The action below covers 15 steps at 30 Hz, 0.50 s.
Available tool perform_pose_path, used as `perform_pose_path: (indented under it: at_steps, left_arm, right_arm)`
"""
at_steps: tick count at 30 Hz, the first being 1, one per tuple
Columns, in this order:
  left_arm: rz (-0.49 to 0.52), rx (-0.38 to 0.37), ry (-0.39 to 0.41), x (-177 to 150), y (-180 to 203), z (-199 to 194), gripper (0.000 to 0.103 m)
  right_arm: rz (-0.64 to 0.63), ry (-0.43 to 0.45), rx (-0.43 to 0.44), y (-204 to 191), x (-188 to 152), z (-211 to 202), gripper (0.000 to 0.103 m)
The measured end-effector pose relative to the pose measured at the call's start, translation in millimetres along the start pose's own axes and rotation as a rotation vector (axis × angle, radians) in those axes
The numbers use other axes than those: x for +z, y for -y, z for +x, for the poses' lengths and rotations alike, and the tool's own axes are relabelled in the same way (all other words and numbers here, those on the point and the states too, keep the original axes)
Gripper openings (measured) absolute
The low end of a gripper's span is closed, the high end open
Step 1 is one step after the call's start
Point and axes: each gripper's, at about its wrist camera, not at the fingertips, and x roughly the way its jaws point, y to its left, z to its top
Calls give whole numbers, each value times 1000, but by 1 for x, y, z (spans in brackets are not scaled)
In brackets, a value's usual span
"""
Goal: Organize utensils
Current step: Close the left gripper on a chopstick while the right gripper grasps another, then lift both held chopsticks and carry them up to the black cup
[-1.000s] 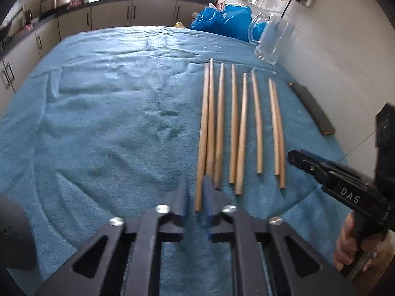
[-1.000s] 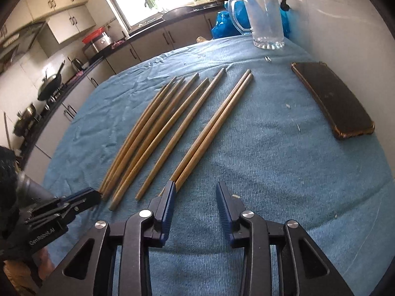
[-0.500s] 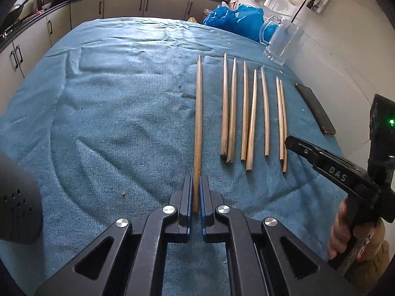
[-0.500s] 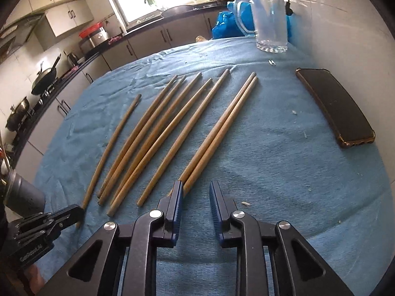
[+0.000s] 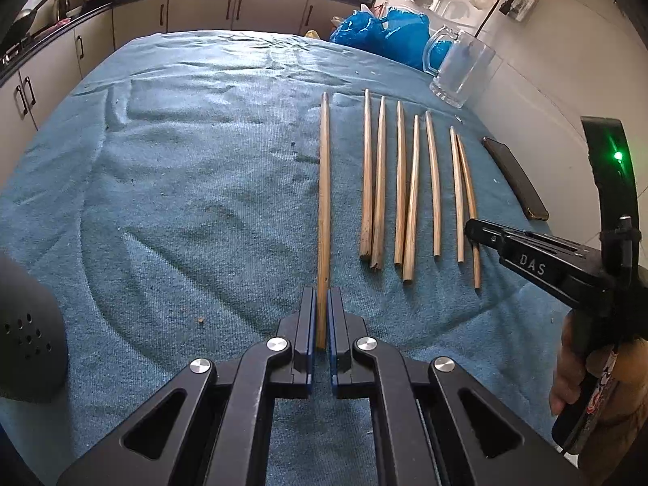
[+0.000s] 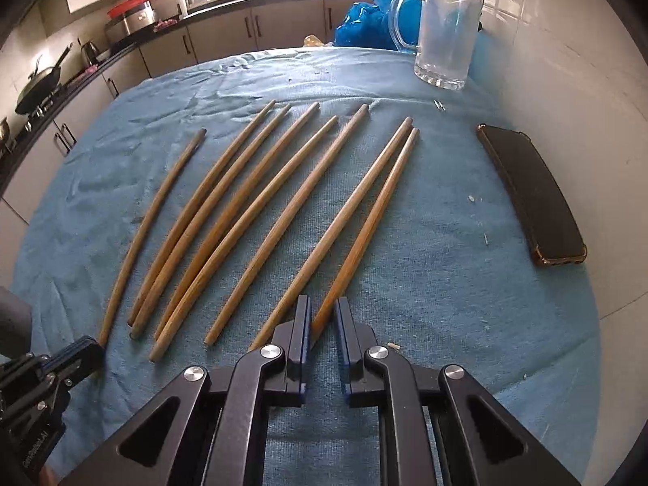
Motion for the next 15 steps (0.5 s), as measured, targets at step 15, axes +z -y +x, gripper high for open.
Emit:
perform_pose_path:
  at_steps: [15]
  left_arm:
    - [-25,-68,-122,-72,4,-49,4]
  right_arm:
    - [11,-74,59,29,-61,-40,8]
